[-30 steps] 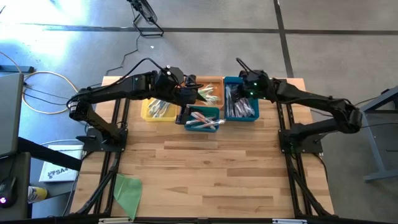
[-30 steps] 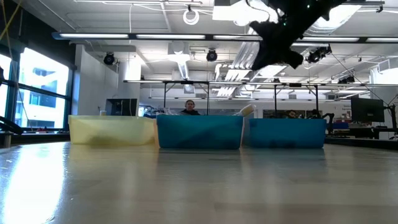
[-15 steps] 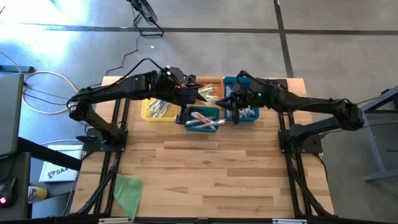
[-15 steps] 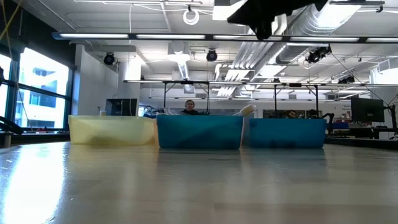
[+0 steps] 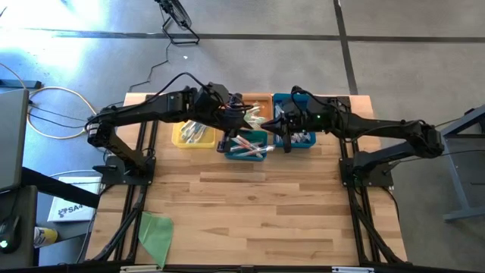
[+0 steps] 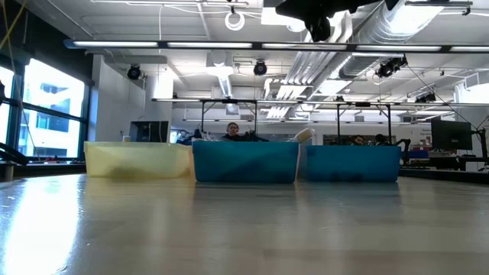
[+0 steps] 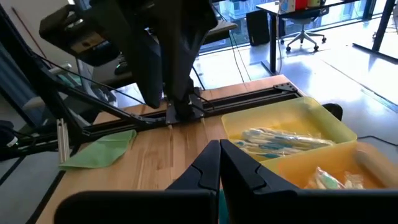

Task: Pick & Place Toothbrushes
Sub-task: Return to Home Position

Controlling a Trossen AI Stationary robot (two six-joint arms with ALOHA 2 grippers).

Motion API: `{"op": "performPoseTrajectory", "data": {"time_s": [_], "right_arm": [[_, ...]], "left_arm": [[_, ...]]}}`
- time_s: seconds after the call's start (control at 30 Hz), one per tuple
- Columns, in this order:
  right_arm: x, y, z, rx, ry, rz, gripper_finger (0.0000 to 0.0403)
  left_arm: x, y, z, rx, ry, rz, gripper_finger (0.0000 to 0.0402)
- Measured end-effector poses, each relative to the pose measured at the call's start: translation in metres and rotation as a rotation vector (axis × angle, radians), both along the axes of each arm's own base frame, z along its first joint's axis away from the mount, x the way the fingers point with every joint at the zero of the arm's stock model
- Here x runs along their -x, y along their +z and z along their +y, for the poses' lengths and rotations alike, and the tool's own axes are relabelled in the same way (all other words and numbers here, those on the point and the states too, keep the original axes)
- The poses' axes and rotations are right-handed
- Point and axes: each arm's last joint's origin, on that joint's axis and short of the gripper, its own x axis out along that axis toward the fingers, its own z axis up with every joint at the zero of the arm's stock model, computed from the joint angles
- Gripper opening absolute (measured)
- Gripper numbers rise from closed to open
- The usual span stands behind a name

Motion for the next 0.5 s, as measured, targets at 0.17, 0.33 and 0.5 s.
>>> {"op": "performPoseTrajectory", "data": {"time_s": [0.17,0.33,0.5], "right_arm": [[0.0000,-0.0002,0.0000,0.000,0.000,0.002,0.0003],[0.0000,-0.0002,0.0007,-0.004,0.022,0.001,0.0003],[-0.0002,-0.0002,0.0022,-0.010,0.037,0.001,0.0003]], "left_arm": [[-0.0009,-0.0014,0.0001,0.001,0.001,0.007,0.0009],[-0.0009,-0.0014,0.0002,0.001,0.001,0.008,0.0010],[-0.0013,-0.0015,-0.0016,-0.084,0.011,0.013,0.0011]]}}
